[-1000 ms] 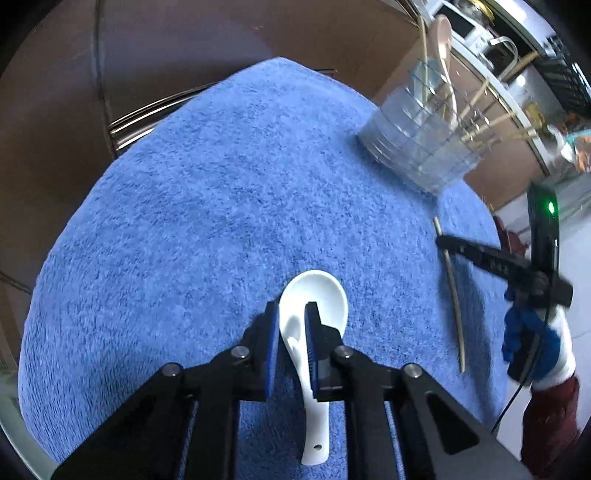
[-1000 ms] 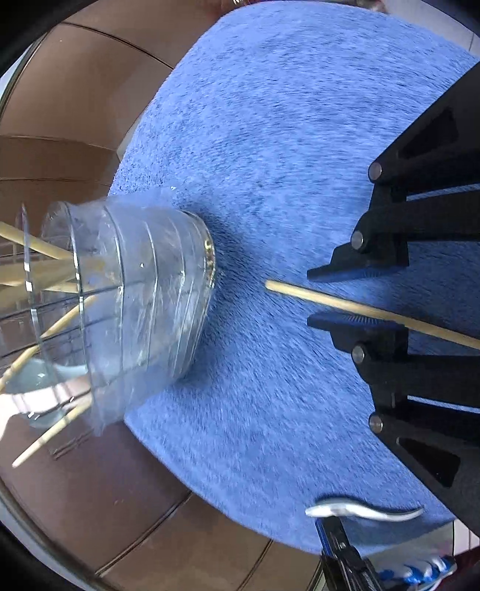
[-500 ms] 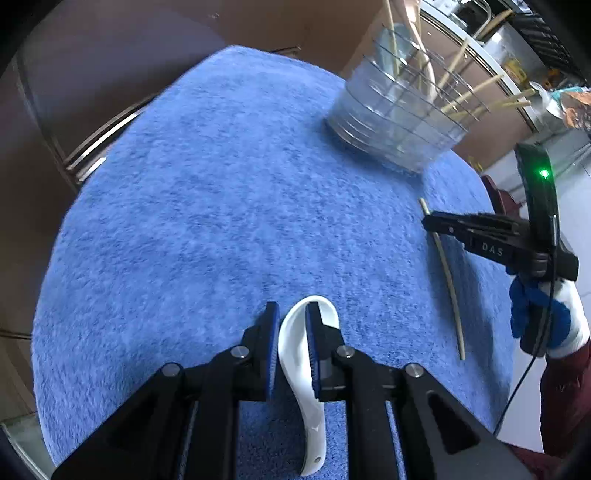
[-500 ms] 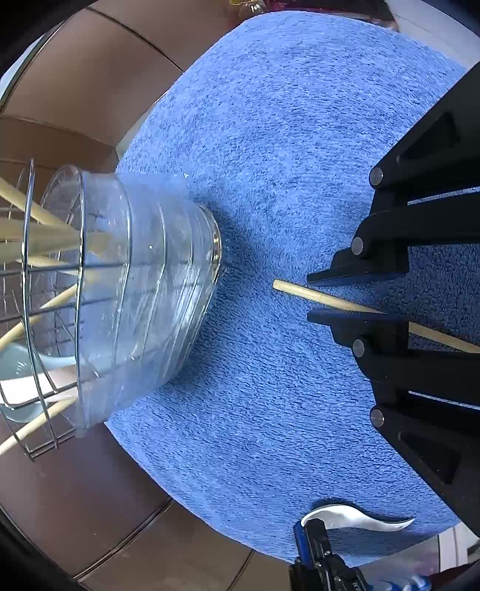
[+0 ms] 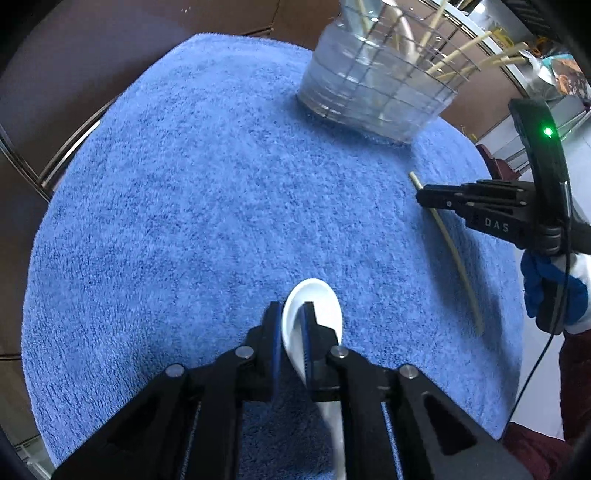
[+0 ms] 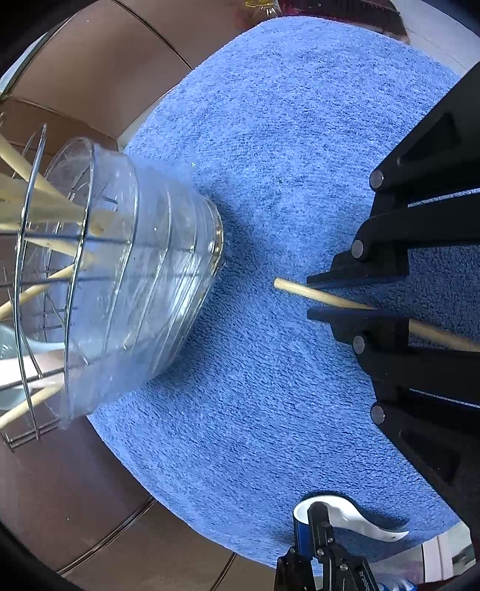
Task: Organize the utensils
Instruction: 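Grasp the white spoon with the left tool while the right tool grasps the chopstick, then lift the spoon and chopstick upright and carry them above the clear holder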
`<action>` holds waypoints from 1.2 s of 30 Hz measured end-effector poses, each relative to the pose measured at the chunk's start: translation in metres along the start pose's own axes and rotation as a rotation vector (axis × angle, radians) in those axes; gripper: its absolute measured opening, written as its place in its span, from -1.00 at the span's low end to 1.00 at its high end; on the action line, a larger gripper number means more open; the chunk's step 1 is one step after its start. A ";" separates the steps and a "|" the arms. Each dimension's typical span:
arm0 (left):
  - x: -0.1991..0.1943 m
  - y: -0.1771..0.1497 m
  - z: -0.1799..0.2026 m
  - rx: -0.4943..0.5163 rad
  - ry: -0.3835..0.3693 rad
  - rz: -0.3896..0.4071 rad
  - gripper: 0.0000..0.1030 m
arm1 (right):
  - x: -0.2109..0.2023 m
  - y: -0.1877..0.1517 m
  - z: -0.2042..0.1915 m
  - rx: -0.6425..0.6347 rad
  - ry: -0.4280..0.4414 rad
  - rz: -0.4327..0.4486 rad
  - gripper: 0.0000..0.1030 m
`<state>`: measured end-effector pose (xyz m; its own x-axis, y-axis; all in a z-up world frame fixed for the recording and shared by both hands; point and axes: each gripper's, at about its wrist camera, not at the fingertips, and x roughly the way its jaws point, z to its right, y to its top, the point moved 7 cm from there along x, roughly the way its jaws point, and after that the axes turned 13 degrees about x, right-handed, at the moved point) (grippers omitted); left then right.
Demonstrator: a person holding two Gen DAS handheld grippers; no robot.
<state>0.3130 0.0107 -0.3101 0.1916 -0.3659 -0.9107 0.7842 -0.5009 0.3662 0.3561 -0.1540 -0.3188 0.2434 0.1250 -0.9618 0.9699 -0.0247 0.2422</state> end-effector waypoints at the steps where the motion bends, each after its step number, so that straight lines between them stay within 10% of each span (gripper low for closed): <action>1: 0.000 0.000 0.003 -0.001 0.005 0.005 -0.90 | -0.002 -0.002 -0.001 0.003 0.006 0.001 -0.88; 18: -0.096 -0.014 0.042 -0.035 0.213 0.329 -0.92 | -0.115 -0.055 -0.005 -0.008 0.252 0.275 -0.89; 36: -0.203 0.190 0.062 -0.107 0.378 0.816 -0.92 | -0.317 0.084 -0.014 0.046 0.504 1.097 -0.89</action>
<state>0.3869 -0.0593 -0.0440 0.8785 -0.2841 -0.3842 0.3661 -0.1165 0.9232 0.3603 -0.1819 0.0081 0.9176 0.3878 -0.0875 0.2508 -0.3939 0.8843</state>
